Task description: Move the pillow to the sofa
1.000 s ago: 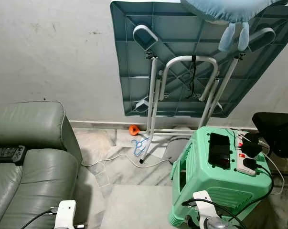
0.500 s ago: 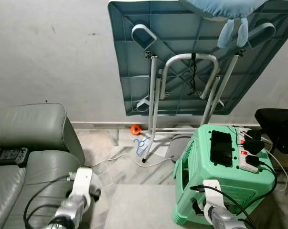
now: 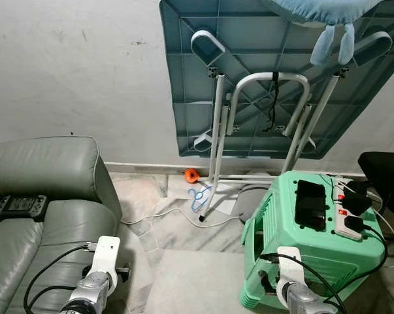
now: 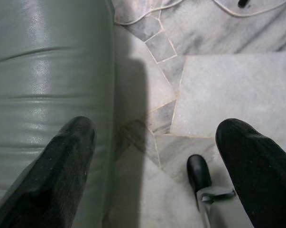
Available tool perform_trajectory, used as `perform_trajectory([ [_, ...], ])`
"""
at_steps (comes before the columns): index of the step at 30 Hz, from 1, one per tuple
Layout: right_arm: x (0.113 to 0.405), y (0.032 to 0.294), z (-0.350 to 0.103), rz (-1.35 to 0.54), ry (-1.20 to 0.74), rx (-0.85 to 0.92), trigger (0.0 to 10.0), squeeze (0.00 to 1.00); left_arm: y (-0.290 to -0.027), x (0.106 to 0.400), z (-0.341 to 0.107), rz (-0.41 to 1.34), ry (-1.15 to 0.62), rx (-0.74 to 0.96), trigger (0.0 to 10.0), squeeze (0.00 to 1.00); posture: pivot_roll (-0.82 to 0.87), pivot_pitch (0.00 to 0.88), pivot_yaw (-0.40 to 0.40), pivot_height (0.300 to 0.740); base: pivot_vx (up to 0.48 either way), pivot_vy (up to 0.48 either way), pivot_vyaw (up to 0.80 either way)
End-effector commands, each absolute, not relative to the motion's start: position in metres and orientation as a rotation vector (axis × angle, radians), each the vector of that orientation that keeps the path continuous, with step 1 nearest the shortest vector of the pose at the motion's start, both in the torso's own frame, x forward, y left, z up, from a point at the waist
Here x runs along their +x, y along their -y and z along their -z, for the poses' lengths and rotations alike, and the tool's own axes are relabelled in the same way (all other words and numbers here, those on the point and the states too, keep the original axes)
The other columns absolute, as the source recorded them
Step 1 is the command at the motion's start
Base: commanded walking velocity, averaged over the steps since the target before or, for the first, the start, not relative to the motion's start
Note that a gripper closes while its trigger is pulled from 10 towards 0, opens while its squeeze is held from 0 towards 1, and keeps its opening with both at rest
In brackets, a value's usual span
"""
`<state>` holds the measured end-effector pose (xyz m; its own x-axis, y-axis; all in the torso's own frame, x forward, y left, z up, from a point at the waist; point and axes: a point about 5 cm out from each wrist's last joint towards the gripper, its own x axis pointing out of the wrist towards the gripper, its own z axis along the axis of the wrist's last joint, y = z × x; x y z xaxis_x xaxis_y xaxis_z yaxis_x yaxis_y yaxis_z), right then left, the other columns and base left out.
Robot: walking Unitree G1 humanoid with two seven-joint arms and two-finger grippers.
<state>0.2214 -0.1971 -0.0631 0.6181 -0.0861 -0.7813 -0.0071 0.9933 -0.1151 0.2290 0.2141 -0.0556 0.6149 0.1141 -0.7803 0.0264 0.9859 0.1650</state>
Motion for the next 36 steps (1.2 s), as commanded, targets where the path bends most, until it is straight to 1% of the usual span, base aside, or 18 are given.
perform_trajectory([
  [1,0.219,0.193,0.065,0.008,-0.918,-0.098,10.0,0.0,-0.217,0.221,0.06,-0.039,-0.941,0.187,10.0,0.0,-0.02,0.0,0.038,0.74,0.0,0.0,0.0],
  [2,0.218,0.192,0.066,-0.024,-0.919,-0.16,10.0,0.0,-0.216,0.217,0.062,-0.029,-0.952,0.186,10.0,0.0,-0.02,0.0,0.037,0.74,0.0,0.0,0.8],
  [3,0.218,0.191,0.066,-0.03,-0.919,-0.165,10.0,0.0,-0.216,0.216,0.063,-0.026,-0.956,0.188,10.0,0.0,-0.02,0.0,0.037,0.74,0.0,0.0,0.8],
  [17,0.212,0.182,0.071,-0.118,-0.942,-0.196,10.0,0.0,-0.219,0.216,0.063,-0.016,-0.959,0.236,10.0,0.0,-0.02,0.0,0.037,0.74,0.0,0.0,0.8],
  [36,0.205,0.172,0.076,-0.158,-0.966,-0.234,10.0,0.0,-0.219,0.21,0.066,-0.005,-0.987,0.252,10.0,0.0,-0.02,0.0,0.039,0.74,0.0,0.0,0.8],
])
